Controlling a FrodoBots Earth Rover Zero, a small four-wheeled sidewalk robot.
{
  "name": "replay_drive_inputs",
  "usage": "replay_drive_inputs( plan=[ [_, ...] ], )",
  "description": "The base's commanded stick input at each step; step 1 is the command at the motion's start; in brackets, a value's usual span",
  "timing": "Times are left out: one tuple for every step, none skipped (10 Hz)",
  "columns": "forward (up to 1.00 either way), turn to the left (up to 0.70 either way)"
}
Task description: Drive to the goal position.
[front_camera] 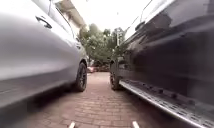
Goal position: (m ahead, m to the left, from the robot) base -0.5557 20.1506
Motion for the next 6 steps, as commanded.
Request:
replay_drive_inputs(
  plan=[
    [0.45, 0.0],
    [0.45, 0.0],
    [0.45, 0.0],
    [0.45, 0.0],
    [0.45, 0.0],
    [0.45, 0.0]
  ],
)
